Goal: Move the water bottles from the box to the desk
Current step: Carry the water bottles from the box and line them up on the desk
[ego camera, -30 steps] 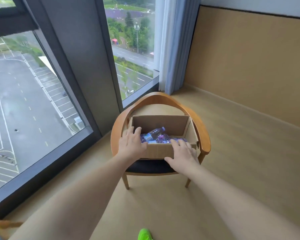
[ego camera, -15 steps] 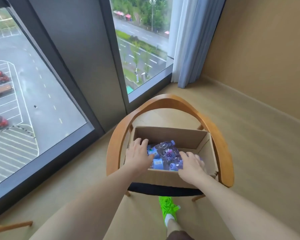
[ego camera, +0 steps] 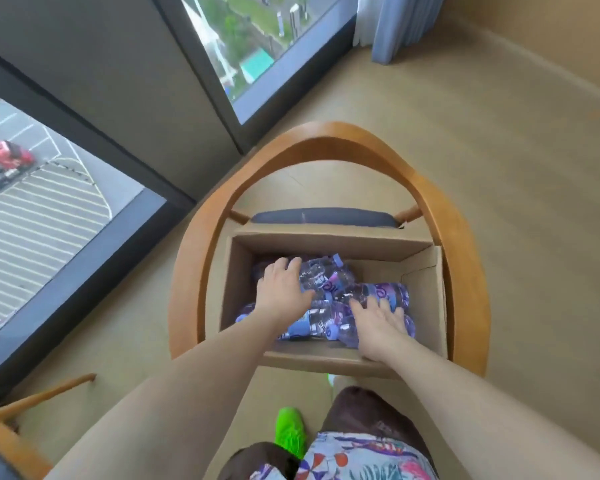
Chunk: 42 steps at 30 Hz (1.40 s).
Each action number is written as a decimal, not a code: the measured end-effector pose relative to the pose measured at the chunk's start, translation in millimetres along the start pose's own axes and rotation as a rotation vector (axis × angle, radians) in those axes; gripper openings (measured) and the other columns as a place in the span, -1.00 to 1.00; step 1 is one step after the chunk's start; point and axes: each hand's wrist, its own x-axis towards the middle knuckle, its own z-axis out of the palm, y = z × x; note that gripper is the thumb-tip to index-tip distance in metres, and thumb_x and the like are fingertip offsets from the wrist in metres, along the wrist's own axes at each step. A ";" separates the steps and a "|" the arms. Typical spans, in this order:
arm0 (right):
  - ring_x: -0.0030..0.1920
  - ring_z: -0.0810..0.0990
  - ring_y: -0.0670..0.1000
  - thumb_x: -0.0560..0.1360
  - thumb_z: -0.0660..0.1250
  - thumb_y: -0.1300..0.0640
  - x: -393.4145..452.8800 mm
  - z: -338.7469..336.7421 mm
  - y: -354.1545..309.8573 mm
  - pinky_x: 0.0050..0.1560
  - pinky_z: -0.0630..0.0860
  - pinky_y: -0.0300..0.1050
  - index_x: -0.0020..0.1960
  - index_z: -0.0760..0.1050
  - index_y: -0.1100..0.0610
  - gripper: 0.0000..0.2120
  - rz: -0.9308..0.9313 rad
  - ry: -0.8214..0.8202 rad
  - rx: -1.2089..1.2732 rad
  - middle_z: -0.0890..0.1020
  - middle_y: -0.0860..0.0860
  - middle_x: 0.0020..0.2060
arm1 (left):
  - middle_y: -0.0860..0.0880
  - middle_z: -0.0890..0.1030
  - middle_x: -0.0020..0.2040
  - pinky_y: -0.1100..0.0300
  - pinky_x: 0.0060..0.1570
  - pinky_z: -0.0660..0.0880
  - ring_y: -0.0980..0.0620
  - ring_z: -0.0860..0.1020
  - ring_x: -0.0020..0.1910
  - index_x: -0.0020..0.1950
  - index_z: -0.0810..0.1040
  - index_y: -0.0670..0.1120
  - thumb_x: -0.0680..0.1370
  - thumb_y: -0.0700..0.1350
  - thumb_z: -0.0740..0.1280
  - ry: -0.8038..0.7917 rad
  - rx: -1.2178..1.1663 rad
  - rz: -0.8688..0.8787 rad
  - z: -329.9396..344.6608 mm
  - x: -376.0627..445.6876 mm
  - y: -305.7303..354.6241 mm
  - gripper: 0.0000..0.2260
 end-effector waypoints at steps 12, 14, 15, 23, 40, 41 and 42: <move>-0.03 0.36 0.11 0.31 0.45 0.17 41.4 6.2 14.4 -0.04 0.35 0.04 0.17 0.36 0.04 -0.52 -0.203 -0.093 0.123 0.24 0.04 0.05 | -0.06 0.46 0.40 -0.14 0.32 0.40 -0.16 0.40 0.39 0.48 0.32 0.04 0.41 -0.01 0.49 -0.161 -0.094 -0.139 49.4 56.5 5.1 -0.33; -0.05 0.29 0.07 0.29 0.47 0.13 44.5 7.6 16.6 -0.06 0.33 0.03 0.13 0.35 0.01 -0.53 -0.224 -0.088 0.140 0.23 0.02 0.04 | -0.06 0.48 0.37 -0.16 0.30 0.40 -0.16 0.42 0.37 0.43 0.32 0.02 0.41 -0.07 0.48 -0.149 -0.092 -0.156 55.7 60.0 4.1 -0.37; -0.05 0.29 0.06 0.30 0.46 0.10 46.0 8.0 16.9 -0.07 0.33 0.03 0.09 0.33 -0.01 -0.55 -0.241 -0.084 0.158 0.26 0.01 0.05 | -0.07 0.50 0.34 -0.16 0.29 0.41 -0.16 0.44 0.35 0.39 0.32 0.00 0.41 -0.10 0.48 -0.144 -0.092 -0.161 57.3 62.5 3.1 -0.40; -0.04 0.43 0.11 0.31 0.40 0.21 43.8 16.8 19.2 -0.17 0.31 -0.03 0.14 0.35 0.01 -0.55 -0.350 0.023 0.140 0.33 -0.05 -0.10 | -0.17 0.51 0.14 -0.11 0.07 0.50 -0.23 0.49 0.16 0.20 0.31 -0.10 0.37 -0.14 0.51 -0.139 0.054 -0.032 58.7 71.1 2.0 -0.49; 0.01 0.50 0.13 0.30 0.46 0.00 28.4 -30.9 31.9 -0.15 0.30 -0.06 0.06 0.32 -0.03 -0.57 -0.181 0.146 0.384 0.49 0.00 -0.06 | 0.11 0.53 -0.21 0.14 -0.36 0.32 -0.02 0.52 -0.22 0.03 0.32 0.04 0.19 -0.04 0.52 0.072 -0.303 -0.094 2.3 21.5 -15.4 -0.47; 0.00 0.48 0.11 0.28 0.46 -0.04 28.5 -36.3 29.6 -0.14 0.31 -0.07 0.08 0.36 -0.07 -0.56 -0.183 0.192 0.381 0.48 -0.02 -0.07 | 0.11 0.53 -0.24 0.19 -0.38 0.29 0.02 0.50 -0.26 0.01 0.32 0.05 0.19 -0.02 0.51 0.091 -0.356 -0.117 -5.1 18.5 -13.1 -0.50; -0.02 0.48 0.10 0.25 0.46 -0.07 28.2 -43.0 26.0 -0.13 0.32 -0.08 0.09 0.40 -0.11 -0.55 -0.189 0.234 0.380 0.45 -0.04 -0.11 | 0.12 0.52 -0.25 0.21 -0.38 0.29 0.08 0.49 -0.29 -0.02 0.32 0.07 0.19 0.01 0.49 0.105 -0.416 -0.142 -13.1 15.0 -11.1 -0.52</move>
